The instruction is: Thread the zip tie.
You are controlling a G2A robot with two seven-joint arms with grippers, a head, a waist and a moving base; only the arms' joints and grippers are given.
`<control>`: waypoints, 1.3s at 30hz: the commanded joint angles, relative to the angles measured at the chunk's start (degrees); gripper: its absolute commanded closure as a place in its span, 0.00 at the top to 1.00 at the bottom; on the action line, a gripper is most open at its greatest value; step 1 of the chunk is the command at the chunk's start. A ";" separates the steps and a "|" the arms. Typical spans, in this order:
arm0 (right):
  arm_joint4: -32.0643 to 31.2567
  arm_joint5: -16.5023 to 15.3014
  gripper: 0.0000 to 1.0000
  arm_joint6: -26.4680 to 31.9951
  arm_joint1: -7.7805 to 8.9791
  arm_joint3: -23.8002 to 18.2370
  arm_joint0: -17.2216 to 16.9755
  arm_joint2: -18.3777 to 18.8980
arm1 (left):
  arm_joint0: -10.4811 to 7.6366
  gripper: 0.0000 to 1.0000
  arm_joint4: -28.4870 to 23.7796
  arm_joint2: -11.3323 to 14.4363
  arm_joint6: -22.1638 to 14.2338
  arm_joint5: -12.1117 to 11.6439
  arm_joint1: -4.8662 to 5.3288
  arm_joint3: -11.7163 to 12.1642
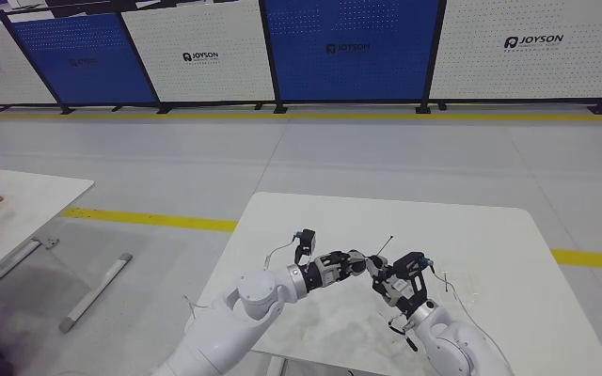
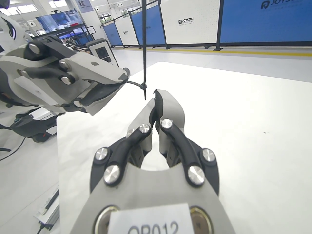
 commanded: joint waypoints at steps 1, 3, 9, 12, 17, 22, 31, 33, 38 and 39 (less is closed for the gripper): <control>0.41 0.00 0.00 0.11 0.06 0.01 0.05 -0.19 | -0.01 0.00 0.00 -0.10 0.21 0.03 0.00 0.14; 0.69 0.00 0.05 0.40 0.17 0.06 0.11 -0.37 | -0.09 0.00 -0.04 -0.14 0.60 0.26 -0.03 0.37; 0.11 0.00 0.27 -0.99 0.67 -0.74 -0.78 0.09 | -0.68 0.00 -0.13 0.04 1.44 1.04 -0.17 1.32; 0.20 0.00 0.24 -1.74 0.92 -1.27 -1.38 0.76 | -1.01 0.00 -0.01 0.34 1.59 1.21 -0.27 1.69; 0.34 0.00 0.14 -1.78 1.21 -2.00 -1.82 1.41 | -1.32 0.00 0.31 0.69 1.63 1.29 -0.38 1.91; 0.33 0.00 0.10 -1.63 1.29 -2.47 -1.89 1.79 | -1.24 0.00 0.82 0.88 1.44 1.20 -0.39 1.76; 0.60 0.00 0.21 -0.42 1.13 -2.27 -1.31 1.30 | -1.01 0.00 1.42 0.87 1.53 0.97 -0.38 1.45; 0.66 0.00 0.19 -0.40 1.09 -2.16 -1.24 1.27 | -0.97 0.00 1.49 0.84 1.56 0.97 -0.38 1.40; 0.77 0.00 0.17 -0.38 1.01 -2.07 -1.15 1.35 | -0.78 0.00 1.71 0.83 1.29 0.90 -0.35 1.31; 0.74 0.00 0.17 -0.31 0.99 -2.10 -1.11 1.34 | -0.74 0.00 1.78 0.85 1.23 0.88 -0.35 1.27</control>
